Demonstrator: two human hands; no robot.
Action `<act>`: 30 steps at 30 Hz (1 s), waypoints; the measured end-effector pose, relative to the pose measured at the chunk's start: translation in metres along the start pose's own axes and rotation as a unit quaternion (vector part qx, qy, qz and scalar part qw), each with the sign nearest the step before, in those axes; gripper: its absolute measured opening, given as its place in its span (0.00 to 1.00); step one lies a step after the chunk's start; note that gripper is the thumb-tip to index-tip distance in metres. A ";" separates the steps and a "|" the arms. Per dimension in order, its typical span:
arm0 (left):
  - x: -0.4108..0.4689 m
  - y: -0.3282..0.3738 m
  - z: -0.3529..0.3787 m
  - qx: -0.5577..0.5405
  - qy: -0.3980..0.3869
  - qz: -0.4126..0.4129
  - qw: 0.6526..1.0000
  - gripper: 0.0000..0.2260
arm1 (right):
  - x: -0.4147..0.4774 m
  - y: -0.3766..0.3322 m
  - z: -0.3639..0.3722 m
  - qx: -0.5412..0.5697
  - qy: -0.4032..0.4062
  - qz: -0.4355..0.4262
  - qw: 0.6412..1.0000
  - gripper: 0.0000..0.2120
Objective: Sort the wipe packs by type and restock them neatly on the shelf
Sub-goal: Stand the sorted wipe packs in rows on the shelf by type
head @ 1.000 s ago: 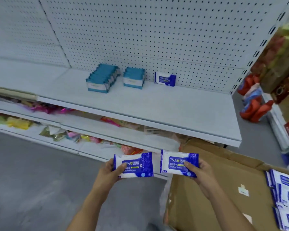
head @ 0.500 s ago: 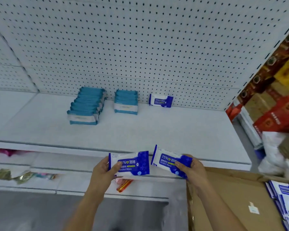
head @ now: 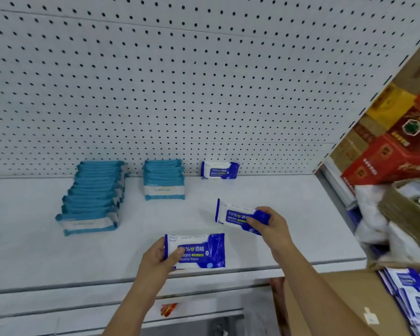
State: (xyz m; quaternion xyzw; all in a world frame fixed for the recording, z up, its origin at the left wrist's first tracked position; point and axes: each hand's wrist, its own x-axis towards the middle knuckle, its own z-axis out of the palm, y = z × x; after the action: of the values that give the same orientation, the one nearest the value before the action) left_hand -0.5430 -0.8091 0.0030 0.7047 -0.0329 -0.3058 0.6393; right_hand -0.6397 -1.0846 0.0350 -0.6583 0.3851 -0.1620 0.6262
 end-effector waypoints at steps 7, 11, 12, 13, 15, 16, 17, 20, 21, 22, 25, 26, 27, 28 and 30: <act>0.044 0.011 0.036 0.008 0.006 -0.031 0.999 0.12 | 0.112 -0.015 0.027 -0.010 -0.042 -0.015 0.999 0.11; 0.071 0.026 0.056 0.010 0.028 -0.023 0.999 0.09 | 0.175 -0.013 0.043 -0.067 -0.058 -0.061 0.994 0.13; 0.076 0.030 0.060 0.008 0.033 -0.024 0.999 0.09 | 0.186 -0.010 0.047 -0.073 -0.054 -0.068 0.994 0.12; 0.081 0.031 0.065 0.007 0.038 -0.027 0.999 0.09 | 0.195 -0.008 0.051 -0.076 -0.043 -0.076 0.993 0.12; 0.091 0.033 0.074 0.017 0.038 -0.030 0.999 0.09 | 0.208 0.000 0.057 -0.095 0.001 -0.098 0.991 0.12; 0.095 0.035 0.078 0.023 0.035 -0.034 0.999 0.09 | 0.212 0.004 0.060 -0.101 0.023 -0.101 0.990 0.14; 0.100 0.037 0.082 0.028 0.032 -0.036 0.998 0.09 | 0.215 0.007 0.062 -0.098 0.041 -0.096 0.990 0.15; 0.114 0.040 0.088 0.033 0.029 -0.037 0.998 0.10 | 0.222 0.009 0.068 -0.103 0.063 -0.079 0.990 0.19; 0.116 0.041 0.090 0.033 0.033 -0.039 0.998 0.11 | 0.224 0.012 0.069 -0.111 0.062 -0.076 0.989 0.19; 0.119 0.041 0.091 0.032 0.037 -0.040 0.998 0.12 | 0.225 0.013 0.069 -0.114 0.059 -0.075 0.989 0.20; 0.126 0.043 0.093 0.030 0.037 -0.038 0.998 0.12 | 0.223 0.011 0.066 -0.094 0.046 -0.070 0.992 0.22; 0.128 0.043 0.094 0.028 0.034 -0.037 0.998 0.11 | 0.221 0.009 0.064 -0.080 0.041 -0.066 0.994 0.23; 0.131 0.042 0.095 0.024 0.030 -0.035 0.999 0.10 | 0.218 0.006 0.061 -0.064 0.039 -0.059 0.995 0.24; 0.132 0.042 0.097 0.020 0.027 -0.032 0.999 0.10 | 0.212 0.003 0.058 -0.051 0.044 -0.053 0.996 0.25; 0.136 0.044 0.102 0.012 0.021 -0.027 0.999 0.10 | 0.197 -0.003 0.046 -0.024 0.073 -0.048 0.996 0.18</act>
State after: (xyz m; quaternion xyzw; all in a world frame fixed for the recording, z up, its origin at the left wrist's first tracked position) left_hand -0.4661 -0.9663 -0.0089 0.7191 -0.0041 -0.3078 0.6230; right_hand -0.4785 -1.1920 -0.0231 -0.6775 0.4017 -0.2304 0.5714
